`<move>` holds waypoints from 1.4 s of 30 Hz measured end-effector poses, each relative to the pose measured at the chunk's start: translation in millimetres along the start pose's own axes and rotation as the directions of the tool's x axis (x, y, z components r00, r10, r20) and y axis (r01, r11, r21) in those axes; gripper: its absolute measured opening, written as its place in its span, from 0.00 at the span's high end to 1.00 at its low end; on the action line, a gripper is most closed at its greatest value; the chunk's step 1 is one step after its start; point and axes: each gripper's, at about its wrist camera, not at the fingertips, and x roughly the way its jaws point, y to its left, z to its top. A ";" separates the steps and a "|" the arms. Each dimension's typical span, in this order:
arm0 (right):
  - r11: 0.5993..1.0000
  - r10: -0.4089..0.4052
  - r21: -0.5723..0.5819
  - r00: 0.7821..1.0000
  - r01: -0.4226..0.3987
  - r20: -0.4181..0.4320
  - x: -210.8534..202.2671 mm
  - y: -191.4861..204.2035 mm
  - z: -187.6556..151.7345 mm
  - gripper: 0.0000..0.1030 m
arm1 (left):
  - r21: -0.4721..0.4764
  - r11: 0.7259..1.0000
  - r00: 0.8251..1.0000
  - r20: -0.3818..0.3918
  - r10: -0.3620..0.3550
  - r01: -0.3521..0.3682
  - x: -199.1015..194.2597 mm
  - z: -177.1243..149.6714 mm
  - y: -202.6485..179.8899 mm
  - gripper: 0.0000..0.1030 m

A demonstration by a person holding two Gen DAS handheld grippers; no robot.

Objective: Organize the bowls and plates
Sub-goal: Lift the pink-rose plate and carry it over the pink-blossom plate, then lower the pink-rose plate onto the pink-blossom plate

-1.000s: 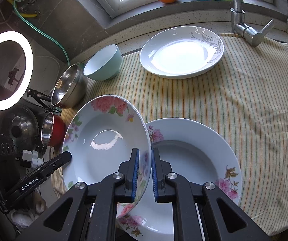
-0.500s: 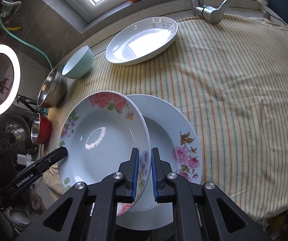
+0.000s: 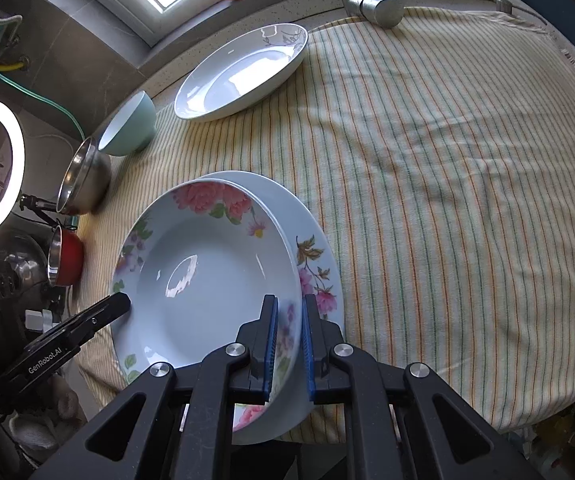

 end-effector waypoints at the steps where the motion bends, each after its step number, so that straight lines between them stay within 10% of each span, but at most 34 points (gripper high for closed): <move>1: 1.000 0.000 0.000 1.000 0.000 0.002 -0.9 -0.6 0.1 0.90 | 0.002 1.000 1.000 -0.001 0.001 -0.001 1.1 -0.1 -1.1 0.89; 42: 0.984 -0.126 -0.128 0.992 0.125 -0.002 2.4 19.1 -2.7 0.88 | 0.137 0.985 0.994 -0.009 0.109 -0.107 5.2 -4.5 -18.1 0.87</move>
